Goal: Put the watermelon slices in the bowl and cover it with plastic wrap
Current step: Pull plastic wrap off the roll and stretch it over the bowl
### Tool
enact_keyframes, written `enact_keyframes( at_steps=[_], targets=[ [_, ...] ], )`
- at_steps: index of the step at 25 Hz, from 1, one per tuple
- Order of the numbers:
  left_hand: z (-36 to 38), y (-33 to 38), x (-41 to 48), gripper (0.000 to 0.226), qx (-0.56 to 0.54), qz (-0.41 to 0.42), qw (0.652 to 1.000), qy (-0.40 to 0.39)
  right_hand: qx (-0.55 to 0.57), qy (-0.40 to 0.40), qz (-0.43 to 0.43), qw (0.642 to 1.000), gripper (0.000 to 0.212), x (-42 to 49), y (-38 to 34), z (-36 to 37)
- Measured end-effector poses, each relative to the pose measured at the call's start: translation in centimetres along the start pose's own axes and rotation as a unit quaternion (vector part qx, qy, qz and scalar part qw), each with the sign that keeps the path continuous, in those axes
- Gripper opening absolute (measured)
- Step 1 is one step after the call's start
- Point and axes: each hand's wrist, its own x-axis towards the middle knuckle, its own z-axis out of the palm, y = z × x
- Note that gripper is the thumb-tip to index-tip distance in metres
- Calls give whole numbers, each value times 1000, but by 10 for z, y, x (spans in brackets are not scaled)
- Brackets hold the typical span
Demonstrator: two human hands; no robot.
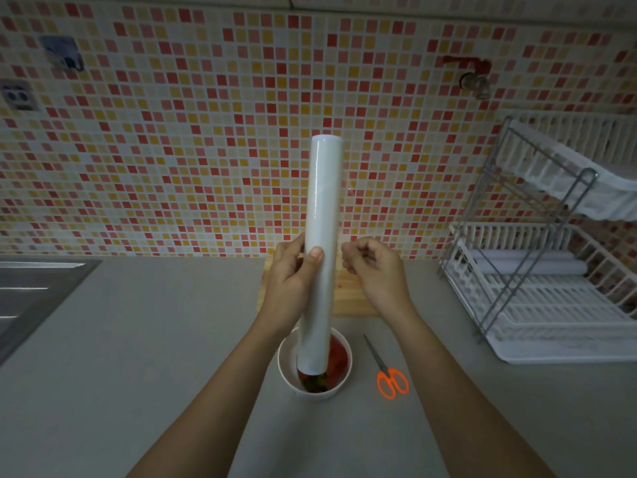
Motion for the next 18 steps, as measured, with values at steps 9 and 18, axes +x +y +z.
enact_keyframes(
  at_steps=[9, 18],
  targets=[
    [-4, 8, 7, 31, -5, -9, 1000, -11, 39, -69, 50, 996, 6, -15, 17, -2],
    [-8, 18, 12, 26, -67, -8, 997, -24, 49, -88, 86, 991, 6, -24, 25, -1]
  ],
)
